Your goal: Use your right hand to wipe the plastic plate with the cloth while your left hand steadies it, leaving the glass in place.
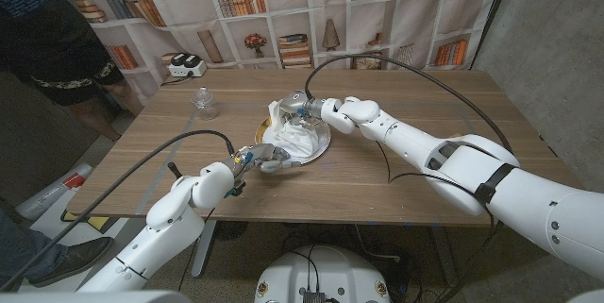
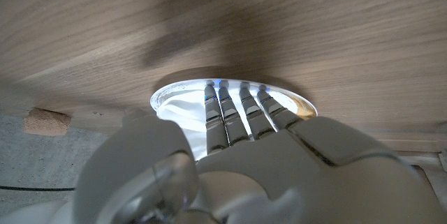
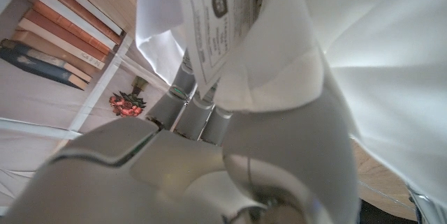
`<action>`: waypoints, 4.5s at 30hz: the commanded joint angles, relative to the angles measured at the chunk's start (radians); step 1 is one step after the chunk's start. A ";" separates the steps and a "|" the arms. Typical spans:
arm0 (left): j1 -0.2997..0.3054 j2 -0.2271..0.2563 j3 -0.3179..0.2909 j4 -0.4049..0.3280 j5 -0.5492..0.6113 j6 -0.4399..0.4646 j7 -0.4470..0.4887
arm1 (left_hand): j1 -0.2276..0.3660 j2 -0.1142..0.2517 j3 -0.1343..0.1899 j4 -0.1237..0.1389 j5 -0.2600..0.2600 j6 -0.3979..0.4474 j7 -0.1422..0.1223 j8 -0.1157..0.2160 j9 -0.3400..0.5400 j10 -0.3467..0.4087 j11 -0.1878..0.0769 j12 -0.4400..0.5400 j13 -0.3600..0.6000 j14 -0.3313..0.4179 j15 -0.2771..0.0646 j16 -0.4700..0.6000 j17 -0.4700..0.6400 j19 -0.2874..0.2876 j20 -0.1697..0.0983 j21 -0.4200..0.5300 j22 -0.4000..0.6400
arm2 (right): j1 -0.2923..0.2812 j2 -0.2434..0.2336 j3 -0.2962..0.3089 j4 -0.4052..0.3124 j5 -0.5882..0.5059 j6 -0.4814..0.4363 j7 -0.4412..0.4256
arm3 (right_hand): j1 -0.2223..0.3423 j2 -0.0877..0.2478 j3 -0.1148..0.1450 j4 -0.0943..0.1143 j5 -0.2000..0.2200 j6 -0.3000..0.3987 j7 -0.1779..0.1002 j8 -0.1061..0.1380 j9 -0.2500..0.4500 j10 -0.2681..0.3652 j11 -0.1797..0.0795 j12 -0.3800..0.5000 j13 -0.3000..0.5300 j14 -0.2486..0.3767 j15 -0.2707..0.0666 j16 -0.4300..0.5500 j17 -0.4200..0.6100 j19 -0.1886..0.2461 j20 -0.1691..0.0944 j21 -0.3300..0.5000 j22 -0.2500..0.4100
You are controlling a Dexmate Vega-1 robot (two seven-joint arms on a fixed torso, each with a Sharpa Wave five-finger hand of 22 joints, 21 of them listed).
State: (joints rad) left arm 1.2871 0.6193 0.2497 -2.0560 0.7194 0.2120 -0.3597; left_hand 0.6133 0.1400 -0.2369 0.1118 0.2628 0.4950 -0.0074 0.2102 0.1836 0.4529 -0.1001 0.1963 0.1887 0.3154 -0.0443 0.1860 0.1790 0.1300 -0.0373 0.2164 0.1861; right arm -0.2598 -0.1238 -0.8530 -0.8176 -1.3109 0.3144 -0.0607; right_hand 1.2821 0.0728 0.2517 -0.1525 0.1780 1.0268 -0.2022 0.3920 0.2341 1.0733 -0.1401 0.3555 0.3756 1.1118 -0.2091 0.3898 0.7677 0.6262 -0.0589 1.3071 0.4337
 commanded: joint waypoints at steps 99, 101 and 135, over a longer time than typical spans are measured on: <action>-0.084 0.017 0.052 0.055 -0.023 -0.027 -0.050 | 0.010 0.008 -0.009 0.007 0.005 0.029 0.005 -0.003 0.003 0.021 0.001 0.006 0.002 0.036 -0.040 0.012 0.003 0.013 -0.034 -0.001 0.001 | 0.022 0.005 0.035 0.043 0.114 0.080 0.071 | -0.019 -0.004 0.031 0.011 0.007 0.028 0.002 0.002 0.000 0.066 -0.044 0.004 0.318 -0.023 -0.027 -0.029 0.008 -0.033 -0.154 -0.003 -0.046; -0.084 0.018 0.055 0.055 -0.019 -0.025 -0.050 | 0.010 0.008 -0.009 0.007 0.005 0.029 0.005 -0.003 0.003 0.021 0.008 0.005 0.002 0.036 -0.041 0.012 0.003 0.014 -0.035 -0.001 0.002 | 0.014 -0.003 0.047 0.032 0.119 0.064 0.077 | -0.019 -0.004 0.031 0.011 0.007 0.028 0.002 0.002 -0.001 0.066 -0.044 0.004 0.319 -0.023 -0.027 -0.029 0.008 -0.033 -0.154 -0.002 -0.046; -0.076 0.008 0.071 0.034 0.015 0.006 -0.041 | 0.010 0.011 -0.010 0.010 0.004 0.031 0.007 -0.006 0.003 0.024 0.005 0.003 0.002 0.039 -0.036 0.008 0.003 0.014 -0.033 -0.002 0.002 | -0.218 -0.256 0.164 -0.393 0.185 -0.130 0.306 | -0.024 -0.006 0.039 0.010 0.007 0.027 0.002 0.000 -0.002 0.068 -0.045 -0.004 0.321 -0.025 -0.027 -0.035 0.009 -0.036 -0.155 0.004 -0.057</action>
State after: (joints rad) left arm 1.2151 0.6326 0.3138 -2.0214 0.7283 0.2121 -0.4018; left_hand 0.6240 0.1508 -0.2438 0.1187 0.2628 0.5215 0.0012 0.2009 0.1842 0.4682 -0.0984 0.1919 0.1880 0.3476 -0.0411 0.1856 0.1782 0.1391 -0.0355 0.2164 0.1865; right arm -0.3960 -0.2953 -0.7126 -1.0502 -1.1461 0.2234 0.1522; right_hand 1.2605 0.0585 0.2817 -0.1420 0.1819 1.0477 -0.2019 0.3871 0.2302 1.0799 -0.1340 0.3504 0.3875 1.0826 -0.1946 0.3548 0.7724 0.5977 -0.0553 1.3071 0.3755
